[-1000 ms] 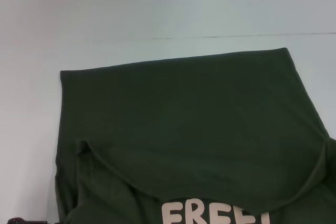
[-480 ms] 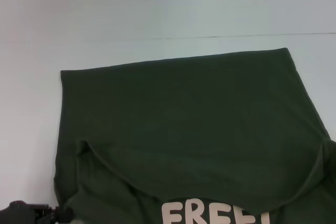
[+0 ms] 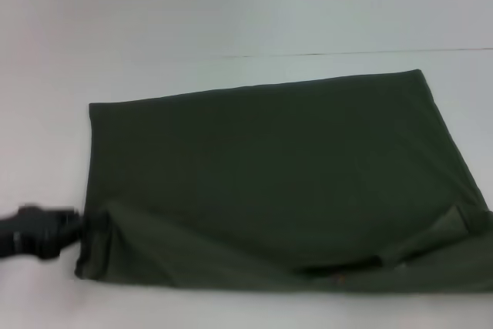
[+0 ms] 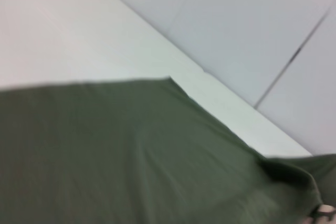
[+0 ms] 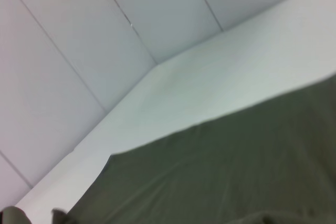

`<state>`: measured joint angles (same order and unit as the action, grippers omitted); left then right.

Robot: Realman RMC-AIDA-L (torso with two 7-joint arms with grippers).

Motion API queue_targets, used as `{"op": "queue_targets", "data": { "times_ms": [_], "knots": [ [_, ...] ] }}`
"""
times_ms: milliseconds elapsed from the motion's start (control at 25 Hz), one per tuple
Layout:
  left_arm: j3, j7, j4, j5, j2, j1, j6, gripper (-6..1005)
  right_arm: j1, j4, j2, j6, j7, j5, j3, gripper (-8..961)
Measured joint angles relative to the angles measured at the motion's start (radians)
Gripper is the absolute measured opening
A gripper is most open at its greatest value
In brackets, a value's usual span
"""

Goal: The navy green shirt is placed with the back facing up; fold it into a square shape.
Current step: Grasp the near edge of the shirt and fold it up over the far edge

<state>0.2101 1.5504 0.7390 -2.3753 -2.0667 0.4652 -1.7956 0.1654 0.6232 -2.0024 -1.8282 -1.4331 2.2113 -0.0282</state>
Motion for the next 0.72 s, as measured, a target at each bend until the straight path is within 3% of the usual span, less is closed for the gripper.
{"op": "queue_targets", "data": {
  "times_ms": [160,360,520,720],
  "knots": [
    [0.000,0.001,-0.045,0.046,0.030,0.093,0.111,34,0.108,-0.002,0.017,0.099,-0.047,0.000,0.001,25],
    [0.009,0.002,-0.084,0.064,0.045,0.168,0.241,34,0.250,-0.018,0.032,0.262,-0.079,-0.001,-0.008,25],
    [0.018,-0.001,-0.115,0.067,0.047,0.225,0.385,34,0.353,-0.065,0.049,0.404,-0.084,-0.001,-0.010,25],
    [0.031,-0.009,-0.163,0.068,0.041,0.277,0.587,34,0.461,-0.117,0.051,0.591,-0.079,-0.001,-0.027,25]
  ]
}}
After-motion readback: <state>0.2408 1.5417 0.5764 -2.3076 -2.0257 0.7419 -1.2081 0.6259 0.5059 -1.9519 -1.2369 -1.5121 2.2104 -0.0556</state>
